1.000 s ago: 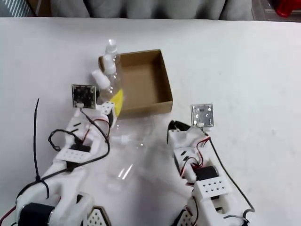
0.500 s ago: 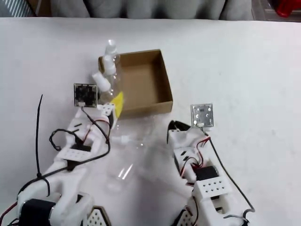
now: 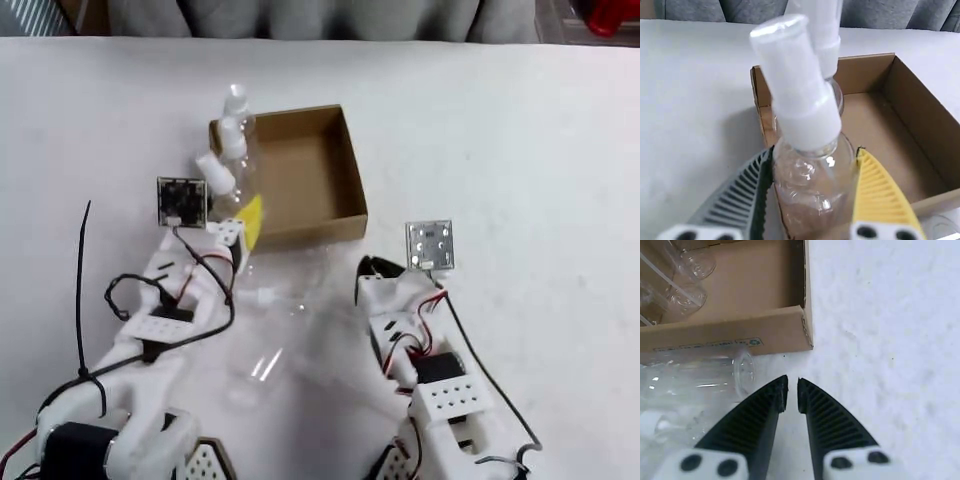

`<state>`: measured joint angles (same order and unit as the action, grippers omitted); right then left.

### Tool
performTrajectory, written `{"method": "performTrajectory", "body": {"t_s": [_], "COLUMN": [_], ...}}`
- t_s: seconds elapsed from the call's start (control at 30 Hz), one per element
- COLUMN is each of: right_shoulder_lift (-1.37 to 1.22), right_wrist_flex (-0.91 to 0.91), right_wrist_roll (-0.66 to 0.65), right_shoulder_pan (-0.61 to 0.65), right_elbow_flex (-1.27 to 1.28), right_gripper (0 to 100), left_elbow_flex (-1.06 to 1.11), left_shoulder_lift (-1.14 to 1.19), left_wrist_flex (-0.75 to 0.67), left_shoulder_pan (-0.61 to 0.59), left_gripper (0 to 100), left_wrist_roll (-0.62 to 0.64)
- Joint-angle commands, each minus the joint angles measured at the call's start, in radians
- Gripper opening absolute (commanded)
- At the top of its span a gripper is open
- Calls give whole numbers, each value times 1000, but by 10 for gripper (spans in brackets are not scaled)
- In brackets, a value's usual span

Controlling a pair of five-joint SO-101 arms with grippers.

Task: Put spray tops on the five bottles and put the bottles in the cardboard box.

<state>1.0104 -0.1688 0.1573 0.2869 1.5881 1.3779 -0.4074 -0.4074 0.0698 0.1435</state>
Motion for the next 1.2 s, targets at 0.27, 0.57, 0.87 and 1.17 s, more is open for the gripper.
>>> {"method": "performTrajectory", "body": {"t_s": [0.27, 0.57, 0.87, 1.17], "right_shoulder_lift": [15, 15, 15, 15], "right_wrist_flex": [13, 13, 15, 16], "right_wrist_roll": [-2, -2, -2, -2], "right_shoulder_pan": [-15, -15, -15, -15], "right_elbow_flex": [-6, -2, 3, 3], "right_gripper": [17, 17, 16, 16], "left_elbow_flex": [-12, -8, -12, -9], "left_shoulder_lift": [4, 4, 4, 4], "left_wrist_flex": [-18, 25, 61, 61], "left_shoulder_pan": [10, 12, 8, 8], "left_gripper": [21, 193, 343, 362], "left_wrist_roll": [-11, -3, -2, -2]}}
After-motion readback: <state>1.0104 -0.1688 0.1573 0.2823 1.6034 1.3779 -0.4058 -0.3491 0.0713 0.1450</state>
